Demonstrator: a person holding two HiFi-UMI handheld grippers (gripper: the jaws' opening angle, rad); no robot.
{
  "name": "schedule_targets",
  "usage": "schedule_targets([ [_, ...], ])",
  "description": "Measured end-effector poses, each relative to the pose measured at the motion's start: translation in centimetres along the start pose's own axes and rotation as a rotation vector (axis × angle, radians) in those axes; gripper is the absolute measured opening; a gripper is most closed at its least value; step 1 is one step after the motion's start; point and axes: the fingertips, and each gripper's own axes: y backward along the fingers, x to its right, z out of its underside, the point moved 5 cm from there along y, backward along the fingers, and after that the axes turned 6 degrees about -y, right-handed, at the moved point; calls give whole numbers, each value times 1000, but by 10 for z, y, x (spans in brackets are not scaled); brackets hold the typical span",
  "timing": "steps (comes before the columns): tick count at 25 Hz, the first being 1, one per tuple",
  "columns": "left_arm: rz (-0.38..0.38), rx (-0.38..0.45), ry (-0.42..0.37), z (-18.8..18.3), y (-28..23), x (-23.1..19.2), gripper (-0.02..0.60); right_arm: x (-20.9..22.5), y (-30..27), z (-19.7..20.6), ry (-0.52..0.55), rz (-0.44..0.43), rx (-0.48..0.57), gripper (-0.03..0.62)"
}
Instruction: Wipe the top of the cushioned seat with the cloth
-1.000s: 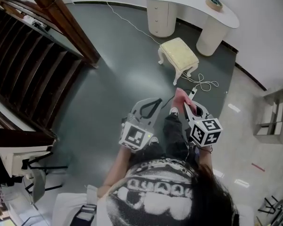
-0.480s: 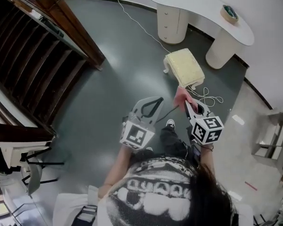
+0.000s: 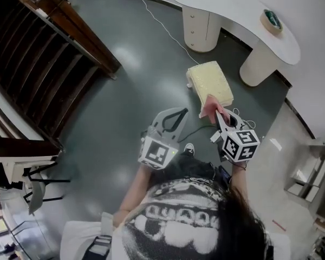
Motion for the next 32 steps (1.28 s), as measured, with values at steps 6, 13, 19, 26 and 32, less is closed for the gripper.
schedule_targets([
  [6,8,-53,-41,-9,-23,2,6,25,-13,-13,-30,-34,7,11],
  [13,20,-95,-41,1,-32,-5,6,37,-32,-16,-64,-48,6,11],
  [19,47,-88,-48,13,-54,-28,6,48,-53,-24,-80,-14,13,10],
  [26,109,-53,-45,32,-113,-82,6,68,-104,-47,-97,37,-4,11],
  [32,176,-36,-29,53,-164,-143,6,91,-166,-72,-110,99,-43,11],
])
